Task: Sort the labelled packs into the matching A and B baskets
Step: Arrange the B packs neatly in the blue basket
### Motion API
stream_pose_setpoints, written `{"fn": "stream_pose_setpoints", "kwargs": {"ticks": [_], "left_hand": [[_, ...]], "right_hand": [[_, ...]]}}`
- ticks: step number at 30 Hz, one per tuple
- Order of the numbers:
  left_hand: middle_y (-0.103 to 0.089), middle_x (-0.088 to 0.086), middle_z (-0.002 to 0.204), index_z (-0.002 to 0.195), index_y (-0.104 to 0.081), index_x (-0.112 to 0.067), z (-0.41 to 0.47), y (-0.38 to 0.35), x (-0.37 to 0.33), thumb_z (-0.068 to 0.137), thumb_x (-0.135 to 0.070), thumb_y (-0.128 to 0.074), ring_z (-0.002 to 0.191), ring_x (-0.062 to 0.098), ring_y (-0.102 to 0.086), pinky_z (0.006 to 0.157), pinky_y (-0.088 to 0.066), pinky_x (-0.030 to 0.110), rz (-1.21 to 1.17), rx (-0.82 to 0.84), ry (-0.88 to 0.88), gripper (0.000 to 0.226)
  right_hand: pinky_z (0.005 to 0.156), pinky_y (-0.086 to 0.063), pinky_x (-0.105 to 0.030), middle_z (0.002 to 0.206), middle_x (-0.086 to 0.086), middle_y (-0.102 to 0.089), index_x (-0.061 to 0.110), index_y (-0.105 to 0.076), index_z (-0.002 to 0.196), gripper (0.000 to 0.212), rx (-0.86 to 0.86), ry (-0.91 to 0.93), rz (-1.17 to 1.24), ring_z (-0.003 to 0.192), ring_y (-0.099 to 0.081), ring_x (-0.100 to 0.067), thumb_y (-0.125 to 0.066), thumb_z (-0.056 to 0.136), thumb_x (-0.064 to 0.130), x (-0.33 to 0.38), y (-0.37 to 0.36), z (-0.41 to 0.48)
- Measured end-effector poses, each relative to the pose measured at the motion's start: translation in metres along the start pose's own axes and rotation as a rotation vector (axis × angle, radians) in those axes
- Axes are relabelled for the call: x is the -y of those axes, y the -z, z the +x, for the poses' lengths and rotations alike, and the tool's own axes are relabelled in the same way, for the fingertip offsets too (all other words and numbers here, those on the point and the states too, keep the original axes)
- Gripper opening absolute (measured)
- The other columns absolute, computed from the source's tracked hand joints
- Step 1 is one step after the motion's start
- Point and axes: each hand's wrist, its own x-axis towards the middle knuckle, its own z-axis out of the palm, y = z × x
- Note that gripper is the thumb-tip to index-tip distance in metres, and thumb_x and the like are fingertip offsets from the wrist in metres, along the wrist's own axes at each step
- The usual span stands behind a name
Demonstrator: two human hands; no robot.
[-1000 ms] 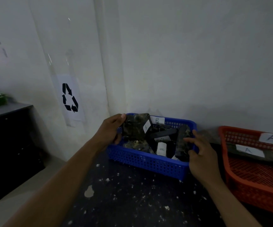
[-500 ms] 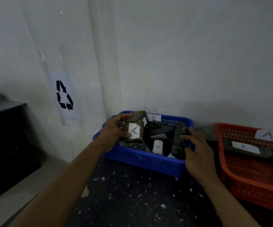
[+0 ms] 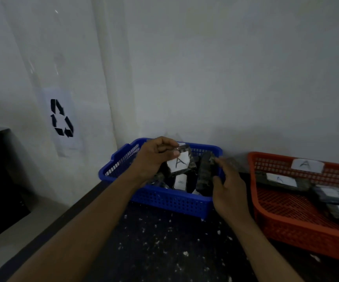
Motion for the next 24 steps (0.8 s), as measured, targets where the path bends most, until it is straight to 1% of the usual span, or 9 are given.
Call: {"fn": "stream_pose_setpoints", "kwargs": {"ticks": [3,6,10,12,14,16,19,21,24], "left_hand": [[-0.073,-0.001,0.088,0.094,-0.068,-0.009,-0.002,-0.03,-0.007,0.083,0.001,-0.068,0.083,0.008,-0.068,0.076,-0.051,0.017,-0.026,0.043,-0.06,0.015],[-0.074,-0.005,0.087,0.094,-0.07,-0.009,-0.006,-0.062,-0.014,0.082,-0.003,-0.07,0.083,0.009,-0.068,0.075,-0.053,0.018,-0.102,0.083,-0.106,0.014],[-0.073,-0.004,0.087,0.092,-0.07,-0.014,-0.004,-0.109,-0.022,0.085,-0.005,-0.068,0.085,0.009,-0.068,0.074,-0.053,0.018,-0.112,0.15,-0.112,0.012],[-0.072,-0.001,0.094,0.094,-0.07,-0.02,0.0,-0.128,-0.02,0.087,-0.015,-0.067,0.09,0.013,-0.067,0.074,-0.053,0.02,-0.02,0.2,-0.088,0.008],[-0.069,-0.006,0.099,0.097,-0.069,-0.026,0.004,-0.143,-0.01,0.088,-0.027,-0.068,0.093,0.008,-0.065,0.078,-0.052,0.023,0.149,0.279,-0.086,0.01],[-0.064,-0.012,0.107,0.101,-0.067,-0.033,0.005,-0.153,0.004,0.086,-0.038,-0.068,0.098,0.002,-0.06,0.087,-0.048,0.025,0.407,0.367,-0.121,0.015],[-0.045,-0.012,0.126,0.115,-0.061,-0.032,0.004,-0.162,0.026,0.087,-0.049,-0.062,0.114,0.004,-0.046,0.102,-0.038,0.026,0.745,0.498,-0.178,0.033],[-0.037,-0.013,0.13,0.12,-0.06,-0.031,0.004,-0.162,0.036,0.087,-0.053,-0.06,0.118,0.003,-0.04,0.101,-0.032,0.02,0.827,0.499,-0.223,0.039],[-0.035,-0.015,0.131,0.118,-0.061,-0.033,0.005,-0.16,0.041,0.086,-0.054,-0.059,0.117,0.001,-0.038,0.099,-0.029,0.019,0.826,0.49,-0.252,0.038]], "right_hand": [[0.104,-0.037,-0.029,0.139,0.013,-0.045,0.03,-0.042,0.139,0.044,-0.045,0.009,0.164,0.123,-0.044,-0.002,-0.052,0.096,0.023,0.023,0.017,0.0],[0.083,-0.05,-0.02,0.121,0.018,-0.056,0.035,-0.048,0.132,0.047,-0.02,-0.009,0.242,0.099,-0.056,0.007,-0.065,0.087,0.038,0.044,0.043,0.003],[0.065,-0.053,-0.015,0.092,0.016,-0.066,0.039,-0.063,0.098,0.029,-0.032,-0.011,0.156,0.08,-0.063,0.002,-0.077,0.079,0.023,0.044,0.09,-0.002],[0.066,-0.053,-0.016,0.091,0.014,-0.067,0.039,-0.062,0.093,0.03,-0.027,-0.063,0.084,0.079,-0.065,-0.001,-0.08,0.075,0.022,0.034,0.124,-0.001],[0.067,-0.057,-0.025,0.095,0.003,-0.07,0.028,-0.065,0.093,0.029,-0.035,-0.18,0.061,0.081,-0.068,-0.01,-0.082,0.071,0.018,0.021,0.162,0.003],[0.064,-0.059,-0.033,0.095,-0.008,-0.072,0.015,-0.068,0.089,0.027,-0.056,-0.326,0.09,0.079,-0.071,-0.021,-0.083,0.068,0.007,0.006,0.197,0.009],[0.058,-0.059,-0.033,0.084,-0.013,-0.074,0.002,-0.071,0.09,0.029,-0.045,-0.494,-0.001,0.072,-0.073,-0.025,-0.082,0.064,-0.004,-0.014,0.241,0.015],[0.054,-0.057,-0.031,0.077,-0.012,-0.074,0.0,-0.072,0.083,0.024,-0.021,-0.586,-0.084,0.066,-0.073,-0.024,-0.083,0.062,-0.005,-0.027,0.265,0.013],[0.055,-0.057,-0.032,0.074,-0.008,-0.074,0.003,-0.073,0.076,0.021,0.091,-0.677,-0.351,0.064,-0.072,-0.022,-0.087,0.061,0.009,-0.04,0.292,0.01]]}}
